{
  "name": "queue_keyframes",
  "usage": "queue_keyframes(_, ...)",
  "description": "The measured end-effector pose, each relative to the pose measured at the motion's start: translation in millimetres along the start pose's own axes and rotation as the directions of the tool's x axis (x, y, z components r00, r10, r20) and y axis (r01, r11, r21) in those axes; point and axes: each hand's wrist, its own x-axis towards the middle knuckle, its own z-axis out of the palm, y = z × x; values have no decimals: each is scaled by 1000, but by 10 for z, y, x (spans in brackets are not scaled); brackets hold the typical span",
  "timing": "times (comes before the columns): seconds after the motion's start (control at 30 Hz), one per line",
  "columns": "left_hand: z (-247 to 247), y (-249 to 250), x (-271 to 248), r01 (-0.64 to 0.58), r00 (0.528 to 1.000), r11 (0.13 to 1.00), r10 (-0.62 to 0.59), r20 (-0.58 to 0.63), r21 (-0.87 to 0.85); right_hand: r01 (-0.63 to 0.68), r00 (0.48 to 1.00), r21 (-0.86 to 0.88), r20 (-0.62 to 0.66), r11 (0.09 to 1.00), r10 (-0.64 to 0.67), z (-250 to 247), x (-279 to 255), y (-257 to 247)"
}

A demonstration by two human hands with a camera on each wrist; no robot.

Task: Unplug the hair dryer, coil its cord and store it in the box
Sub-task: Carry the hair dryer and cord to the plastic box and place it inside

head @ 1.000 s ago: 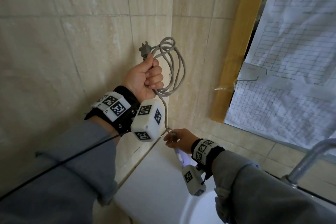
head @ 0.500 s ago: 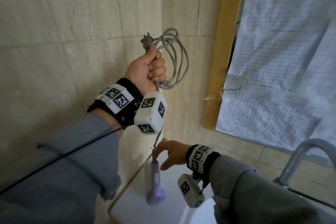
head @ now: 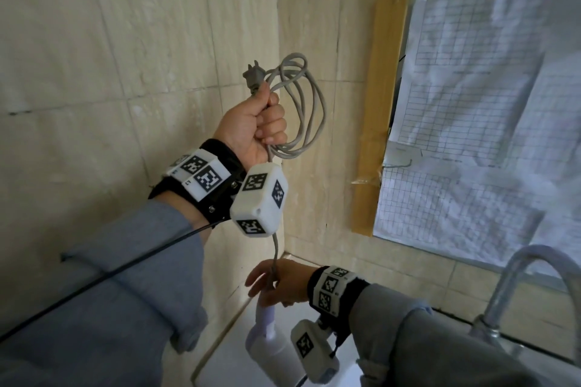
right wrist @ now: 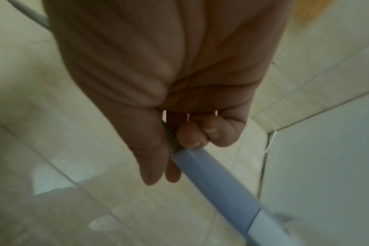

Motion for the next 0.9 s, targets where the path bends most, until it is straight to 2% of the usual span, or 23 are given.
queue_keyframes(0.1,-42,9,-40,-4,1000,1000,4,-19,-4,-44,998,-37,-42,998,43,-53,-19,94)
queue_keyframes(0.2,-94,37,-80,-16,999,999,18,-47,32,-147,979,-104,-158,984,130,-162,-52,132)
queue_keyframes(0.3,-186,31,-122,-49,993,954,80,-91,296,-220,936,-121,-307,968,174,-326,-97,176)
queue_keyframes(0.37,-258,-29,-159,-59,984,846,138,-111,530,-268,890,-88,-404,959,212,-457,-143,201)
queue_keyframes(0.43,-352,-116,-194,-33,976,721,171,-132,692,-294,847,-30,-472,955,246,-580,-196,193)
queue_keyframes(0.5,-443,-227,-220,3,972,619,184,-149,786,-295,812,12,-525,955,257,-689,-246,144)
queue_keyframes(0.67,-596,-542,-291,86,979,320,147,-139,943,-202,731,123,-641,972,233,-894,-327,-68)
queue_keyframes(0.7,-616,-607,-302,93,981,284,135,-136,954,-182,721,138,-654,974,228,-923,-336,-115)
queue_keyframes(0.8,-685,-809,-304,122,988,260,57,-141,958,-154,702,125,-685,980,197,-974,-352,-245)
queue_keyframes(0.9,-728,-995,-287,135,990,176,19,-141,975,-184,680,66,-712,981,176,-983,-366,-327)
